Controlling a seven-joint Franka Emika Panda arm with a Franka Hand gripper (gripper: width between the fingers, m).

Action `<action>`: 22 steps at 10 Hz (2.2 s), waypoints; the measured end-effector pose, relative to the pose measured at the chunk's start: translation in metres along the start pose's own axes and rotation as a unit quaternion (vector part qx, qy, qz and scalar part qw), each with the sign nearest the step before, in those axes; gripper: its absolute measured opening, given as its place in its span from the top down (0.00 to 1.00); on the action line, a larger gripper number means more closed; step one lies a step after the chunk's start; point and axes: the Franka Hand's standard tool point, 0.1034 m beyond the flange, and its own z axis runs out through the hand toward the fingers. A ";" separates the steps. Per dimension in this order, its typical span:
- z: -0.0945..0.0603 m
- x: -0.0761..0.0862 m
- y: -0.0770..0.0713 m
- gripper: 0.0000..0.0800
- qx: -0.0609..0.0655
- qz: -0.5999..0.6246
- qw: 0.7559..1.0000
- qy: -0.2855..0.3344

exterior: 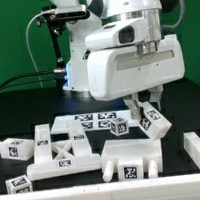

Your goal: Assemble chair

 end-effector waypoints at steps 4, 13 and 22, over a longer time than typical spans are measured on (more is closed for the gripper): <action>0.000 -0.012 -0.008 0.64 0.011 0.100 0.995 -0.002; 0.005 -0.034 -0.109 0.64 0.025 0.394 0.919 0.007; 0.056 -0.059 -0.138 0.55 0.016 0.357 0.933 0.038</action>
Offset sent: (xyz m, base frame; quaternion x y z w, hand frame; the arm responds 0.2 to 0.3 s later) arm 0.0000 0.0000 0.0000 0.0000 0.0000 0.1938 0.9810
